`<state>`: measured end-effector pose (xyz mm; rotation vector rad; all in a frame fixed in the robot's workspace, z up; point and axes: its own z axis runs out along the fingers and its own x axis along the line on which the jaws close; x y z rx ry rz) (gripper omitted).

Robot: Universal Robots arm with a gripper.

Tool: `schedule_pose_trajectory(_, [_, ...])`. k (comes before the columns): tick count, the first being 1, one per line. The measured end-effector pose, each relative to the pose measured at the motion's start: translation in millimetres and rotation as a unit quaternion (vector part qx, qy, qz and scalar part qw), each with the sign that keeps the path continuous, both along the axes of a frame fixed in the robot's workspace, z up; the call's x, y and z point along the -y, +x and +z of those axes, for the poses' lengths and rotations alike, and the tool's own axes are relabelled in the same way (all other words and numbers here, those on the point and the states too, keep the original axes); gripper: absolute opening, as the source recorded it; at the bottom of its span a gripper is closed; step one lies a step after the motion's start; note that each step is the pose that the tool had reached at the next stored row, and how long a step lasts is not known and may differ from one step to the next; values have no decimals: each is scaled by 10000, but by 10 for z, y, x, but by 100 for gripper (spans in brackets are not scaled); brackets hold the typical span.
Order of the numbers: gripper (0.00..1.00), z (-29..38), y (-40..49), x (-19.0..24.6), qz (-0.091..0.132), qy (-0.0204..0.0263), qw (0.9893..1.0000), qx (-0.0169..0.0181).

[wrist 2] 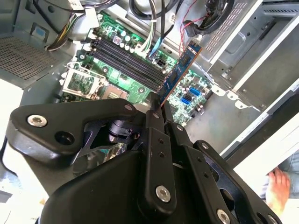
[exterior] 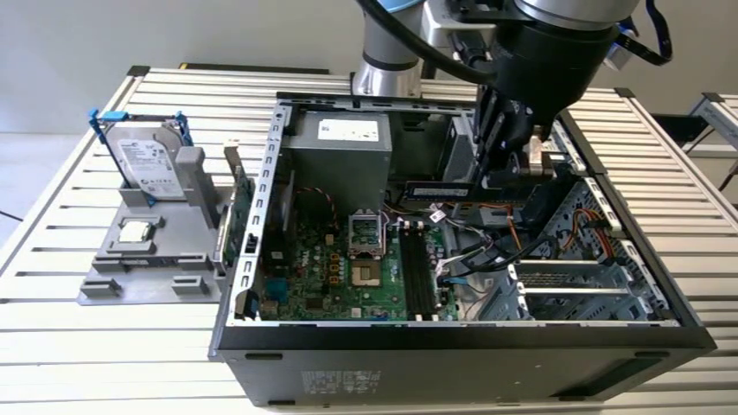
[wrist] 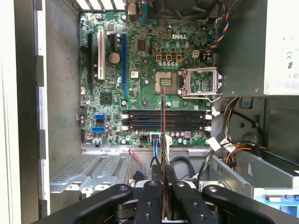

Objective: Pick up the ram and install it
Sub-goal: 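Insert the ram into the slot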

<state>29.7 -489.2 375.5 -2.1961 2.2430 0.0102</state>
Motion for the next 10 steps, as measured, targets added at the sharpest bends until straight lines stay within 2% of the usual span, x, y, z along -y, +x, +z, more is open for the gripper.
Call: schedule_pose_trajectory(10, [0,0,0,0,-200,0,9998,0])
